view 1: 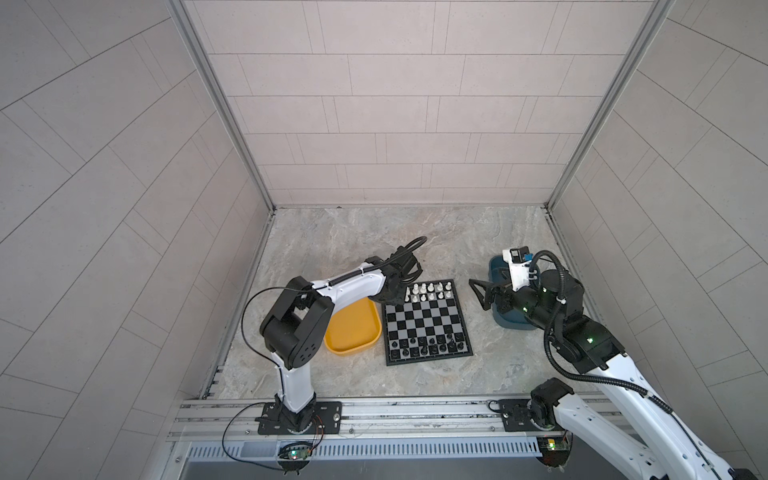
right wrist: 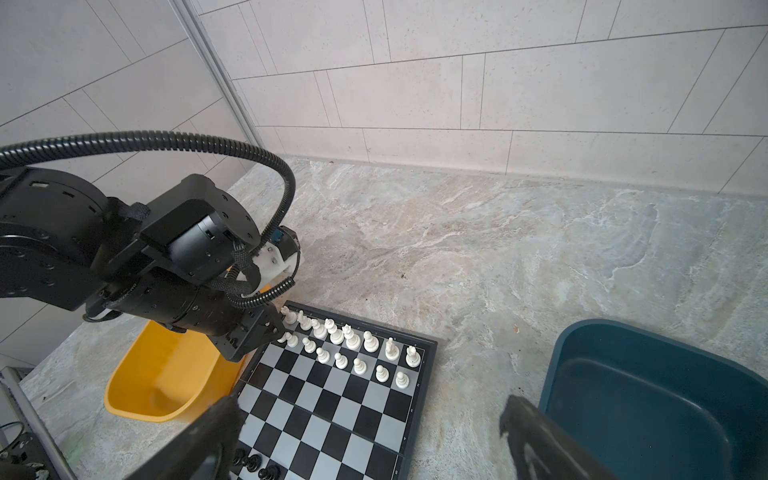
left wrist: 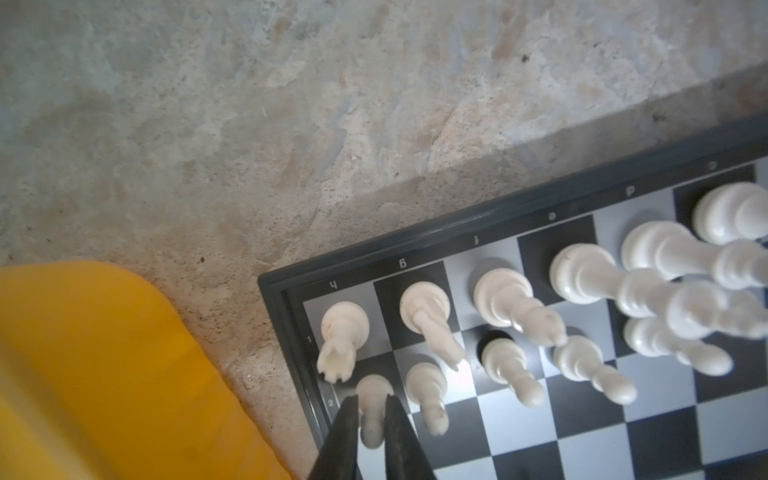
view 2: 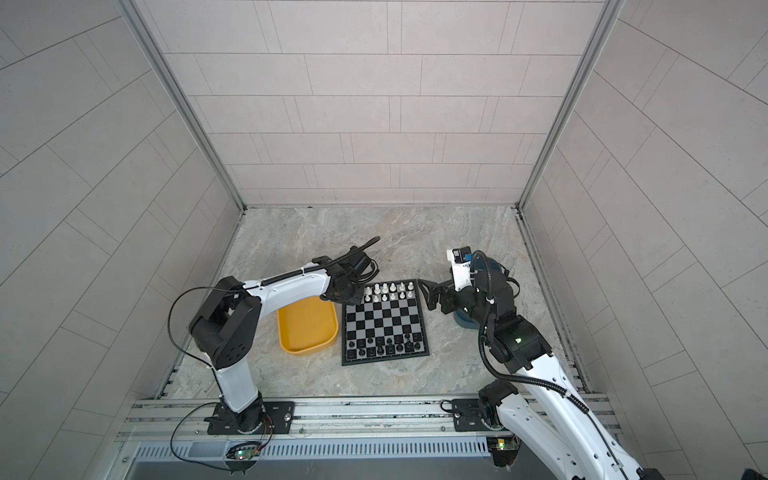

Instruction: Set up the chess pieces on the board

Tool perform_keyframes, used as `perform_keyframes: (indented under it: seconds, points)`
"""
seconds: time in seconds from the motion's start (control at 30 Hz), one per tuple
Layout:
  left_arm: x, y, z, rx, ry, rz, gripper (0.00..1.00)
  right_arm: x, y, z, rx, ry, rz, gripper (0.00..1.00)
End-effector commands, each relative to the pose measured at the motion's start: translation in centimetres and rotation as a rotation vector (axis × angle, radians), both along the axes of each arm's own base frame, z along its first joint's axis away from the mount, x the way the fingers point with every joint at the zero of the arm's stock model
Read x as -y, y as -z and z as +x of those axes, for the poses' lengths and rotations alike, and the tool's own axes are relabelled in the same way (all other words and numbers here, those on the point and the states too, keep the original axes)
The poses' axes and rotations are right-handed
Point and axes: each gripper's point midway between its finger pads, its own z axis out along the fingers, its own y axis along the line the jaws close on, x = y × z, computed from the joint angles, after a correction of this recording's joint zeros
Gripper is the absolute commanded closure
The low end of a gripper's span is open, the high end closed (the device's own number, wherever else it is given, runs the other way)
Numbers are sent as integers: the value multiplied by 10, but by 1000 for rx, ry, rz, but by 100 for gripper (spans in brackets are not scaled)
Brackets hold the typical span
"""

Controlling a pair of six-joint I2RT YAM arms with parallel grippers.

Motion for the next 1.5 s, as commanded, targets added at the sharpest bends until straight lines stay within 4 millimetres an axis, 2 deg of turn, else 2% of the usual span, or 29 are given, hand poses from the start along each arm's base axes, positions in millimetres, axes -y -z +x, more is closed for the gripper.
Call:
perform_keyframes:
  seconds: [0.0,0.17,0.27,0.37,0.47,0.63,0.73,0.77,0.8,0.83,0.87,0.93,1.0,1.07,1.13,1.2,1.27,1.4,1.47]
  points:
    - [-4,5,-3,-16,-1,24,75,0,-1,0,3,3,16,1]
    - [1,-2,-2,-12,4,-3,68,1,-2,0,3,6,22,1]
    - [4,-14,-1,2,5,-27,66,1,-6,1,6,11,30,1]
    - [8,-43,-1,27,5,-74,64,6,-12,2,-8,45,46,1]
    - [7,-89,-2,94,4,-154,59,7,-31,3,-6,39,6,1]
    - [-34,-178,5,311,-65,-197,44,46,-62,16,5,278,-5,1]
    - [-66,-237,14,471,-131,-302,28,74,-78,29,73,438,26,1]
    - [-81,-253,18,540,-176,-334,18,84,-81,35,105,492,50,1]
    - [-99,-266,22,618,-239,-345,10,91,-78,44,130,529,65,1]
    - [-116,-271,25,683,-294,-333,3,95,-71,53,143,544,66,1]
    - [-136,-273,28,769,-349,-285,0,102,-61,65,152,572,57,1]
    - [-169,-267,33,919,-449,-170,0,120,-29,83,139,630,10,1]
    - [-188,-241,36,1035,-425,-13,0,149,9,95,107,716,36,0]
    - [-207,-217,33,1107,-439,117,0,167,44,100,89,746,92,1]
    - [-237,-195,26,1131,-532,260,0,171,65,102,72,739,8,1]
    - [-269,-163,17,1066,-666,318,0,174,85,104,55,731,-45,0]
    - [-277,-131,20,982,-614,313,0,167,91,104,121,663,-124,0]
    - [-289,-95,25,937,-639,333,0,171,119,105,158,665,-181,0]
    - [-288,-81,32,934,-620,322,0,171,131,107,145,653,-228,0]
